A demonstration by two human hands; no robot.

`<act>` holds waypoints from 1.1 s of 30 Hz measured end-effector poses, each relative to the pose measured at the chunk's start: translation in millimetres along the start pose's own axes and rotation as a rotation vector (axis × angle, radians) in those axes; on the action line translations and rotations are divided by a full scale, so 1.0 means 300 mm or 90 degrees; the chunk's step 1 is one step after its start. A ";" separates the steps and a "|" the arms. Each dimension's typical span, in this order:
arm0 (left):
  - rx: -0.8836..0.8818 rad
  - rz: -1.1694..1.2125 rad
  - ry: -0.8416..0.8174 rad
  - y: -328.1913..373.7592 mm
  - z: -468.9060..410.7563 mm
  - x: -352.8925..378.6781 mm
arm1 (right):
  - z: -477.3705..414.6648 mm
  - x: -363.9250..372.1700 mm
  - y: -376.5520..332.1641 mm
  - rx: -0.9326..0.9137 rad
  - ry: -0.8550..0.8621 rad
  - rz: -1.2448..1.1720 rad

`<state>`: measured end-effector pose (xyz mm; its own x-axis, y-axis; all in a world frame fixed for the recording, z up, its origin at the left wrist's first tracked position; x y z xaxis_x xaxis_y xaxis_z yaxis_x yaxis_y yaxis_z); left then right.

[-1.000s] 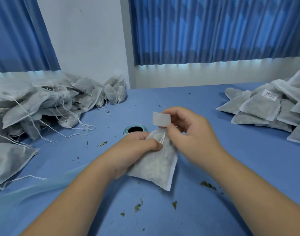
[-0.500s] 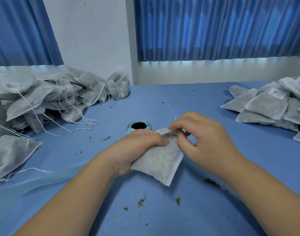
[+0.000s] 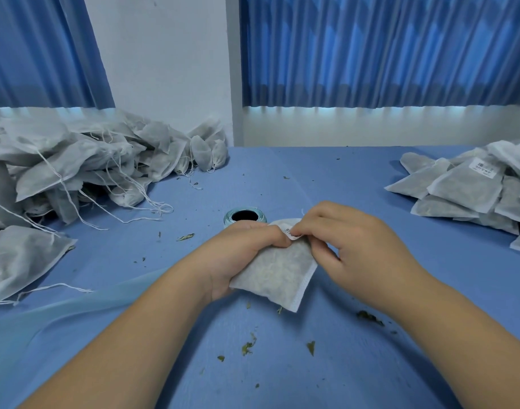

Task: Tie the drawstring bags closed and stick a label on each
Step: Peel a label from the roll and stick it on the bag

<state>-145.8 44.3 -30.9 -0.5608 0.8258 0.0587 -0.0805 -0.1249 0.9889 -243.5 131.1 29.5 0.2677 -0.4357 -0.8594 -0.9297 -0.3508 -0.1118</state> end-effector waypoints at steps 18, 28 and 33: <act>0.111 0.074 0.032 0.043 0.016 -0.001 | 0.003 -0.013 -0.020 -0.017 0.023 -0.005; 0.209 -0.098 0.126 0.071 0.023 0.029 | 0.030 0.031 0.102 0.320 0.094 -0.450; 0.242 -0.086 0.123 0.074 0.025 0.042 | 0.045 0.129 0.101 0.417 -0.071 -0.839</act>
<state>-148.6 56.0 -7.3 -0.7124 0.6987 -0.0656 0.1249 0.2182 0.9679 -264.6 114.9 -13.8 0.9995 -0.0309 0.0097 0.0099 0.0081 -0.9999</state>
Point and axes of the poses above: each hand's wrist, its own z-axis away from the middle knuckle, its own x-axis out of the palm, y = z × x, the point moved 7 cm from there along -z, towards the middle knuckle, and after that the axes turned 10 degrees about -y, right-handed, at the moved point
